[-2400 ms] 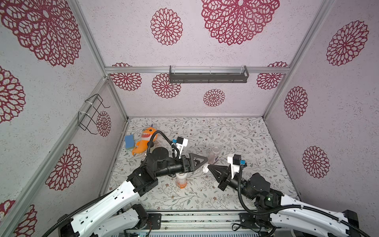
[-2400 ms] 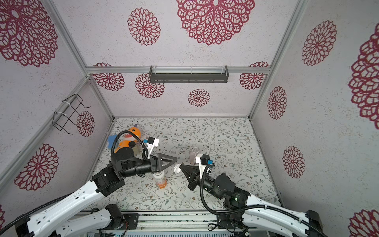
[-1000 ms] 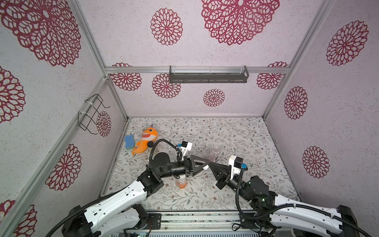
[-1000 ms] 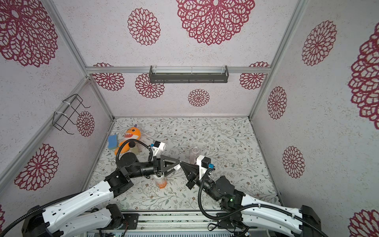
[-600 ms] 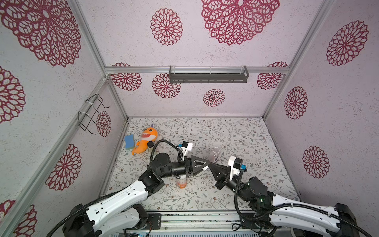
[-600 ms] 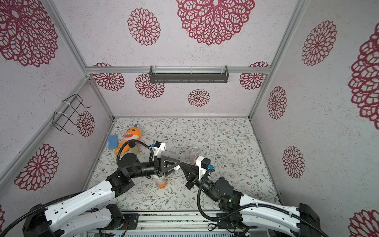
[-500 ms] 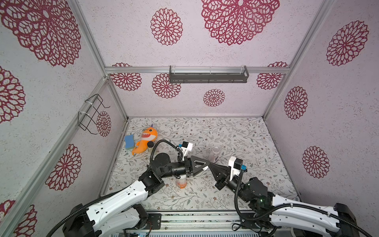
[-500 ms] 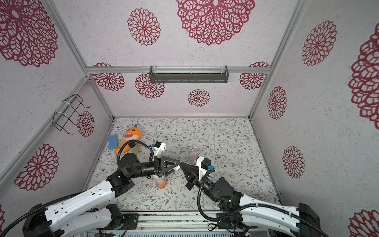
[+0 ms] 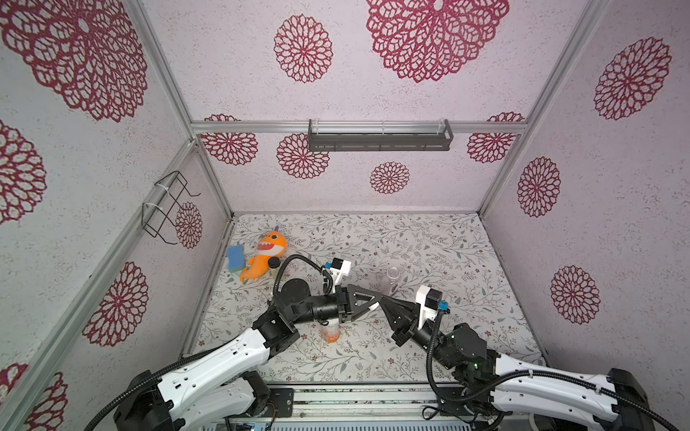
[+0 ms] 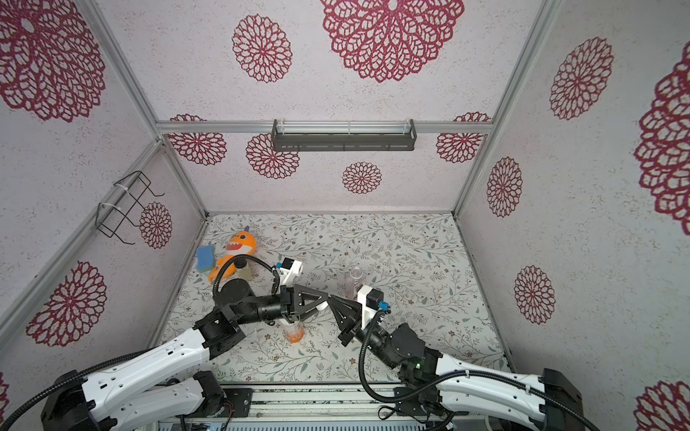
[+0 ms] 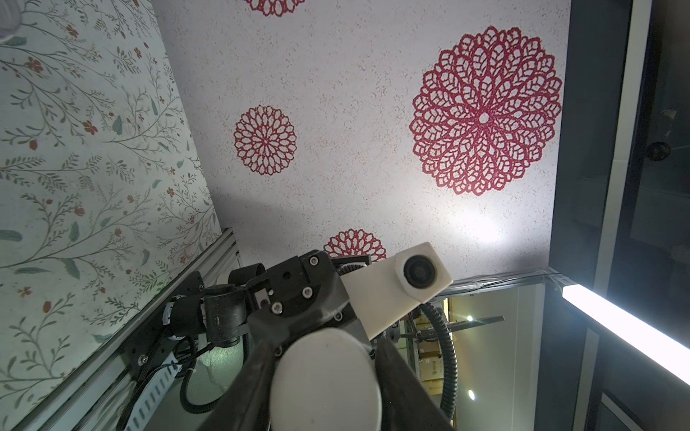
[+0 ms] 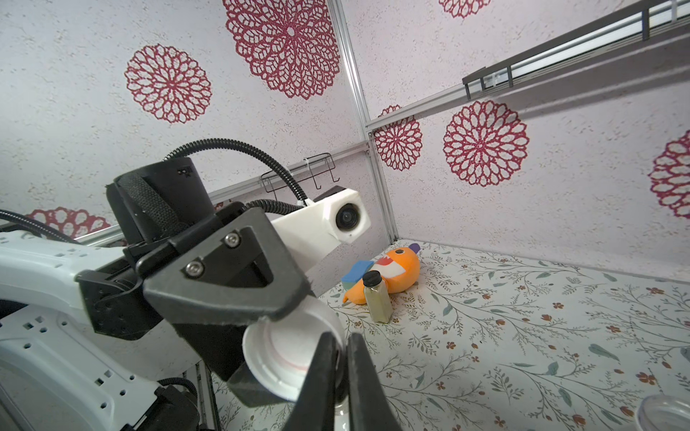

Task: Screw on the bottle caps
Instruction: Place the bottle cap at the bottom-center of the table.

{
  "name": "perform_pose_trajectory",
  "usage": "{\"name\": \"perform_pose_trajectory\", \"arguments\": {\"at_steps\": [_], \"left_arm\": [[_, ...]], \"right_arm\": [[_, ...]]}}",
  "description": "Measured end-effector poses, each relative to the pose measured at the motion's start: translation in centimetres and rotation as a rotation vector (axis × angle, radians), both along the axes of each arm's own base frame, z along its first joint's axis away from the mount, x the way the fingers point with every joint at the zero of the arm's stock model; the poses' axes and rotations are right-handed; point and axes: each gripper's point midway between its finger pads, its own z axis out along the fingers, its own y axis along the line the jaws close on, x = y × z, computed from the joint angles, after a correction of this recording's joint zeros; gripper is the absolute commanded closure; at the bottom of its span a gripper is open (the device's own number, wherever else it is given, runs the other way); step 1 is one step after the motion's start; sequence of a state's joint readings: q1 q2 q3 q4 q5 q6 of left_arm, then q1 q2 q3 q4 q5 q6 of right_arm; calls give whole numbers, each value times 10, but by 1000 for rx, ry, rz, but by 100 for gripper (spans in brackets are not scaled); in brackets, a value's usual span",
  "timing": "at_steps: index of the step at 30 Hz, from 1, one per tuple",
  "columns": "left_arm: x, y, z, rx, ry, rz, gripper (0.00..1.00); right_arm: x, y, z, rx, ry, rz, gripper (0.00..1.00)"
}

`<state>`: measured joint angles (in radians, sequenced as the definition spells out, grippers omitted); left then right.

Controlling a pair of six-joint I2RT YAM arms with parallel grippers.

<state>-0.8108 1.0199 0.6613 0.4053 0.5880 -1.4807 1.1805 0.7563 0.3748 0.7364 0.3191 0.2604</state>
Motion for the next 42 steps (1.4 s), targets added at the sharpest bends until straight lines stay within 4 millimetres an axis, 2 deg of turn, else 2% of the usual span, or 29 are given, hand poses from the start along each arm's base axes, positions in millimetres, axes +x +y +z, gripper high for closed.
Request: {"name": "perform_pose_trajectory", "arguments": {"at_steps": [2, 7, 13, 16, 18, 22, 26, 28, 33, 38, 42], "left_arm": [[0, 1, -3, 23, -11, 3, 55], [4, 2, -7, 117, -61, 28, 56], [10, 2, -28, 320, -140, 76, 55], [6, -10, -46, 475, -212, 72, 54], [0, -22, -57, 575, -278, 58, 53], [-13, -40, -99, 796, -403, 20, 53], [-21, -41, -152, 1021, -495, -10, 54], [-23, -38, -172, 1109, -540, -17, 53], [-23, -32, -208, 1258, -626, -13, 52], [-33, -29, -249, 1355, -669, -58, 51], [-37, -27, -269, 1380, -672, -79, 51]], "right_arm": [[1, -3, -2, -10, 4, -13, 73], [-1, -21, 1, -12, 0, -46, 68], [-5, -69, 17, 47, -5, -136, 66], [-7, -94, 24, 90, -3, -183, 66], [-7, -104, 21, 87, 8, -208, 66], [-4, -107, 4, 30, 46, -234, 66], [-1, -108, -11, -25, 78, -250, 66], [0, -109, -16, -41, 87, -258, 66], [1, -109, -25, -70, 106, -268, 66], [1, -109, -29, -86, 116, -271, 66], [2, -110, -30, -86, 123, -274, 66]]}}
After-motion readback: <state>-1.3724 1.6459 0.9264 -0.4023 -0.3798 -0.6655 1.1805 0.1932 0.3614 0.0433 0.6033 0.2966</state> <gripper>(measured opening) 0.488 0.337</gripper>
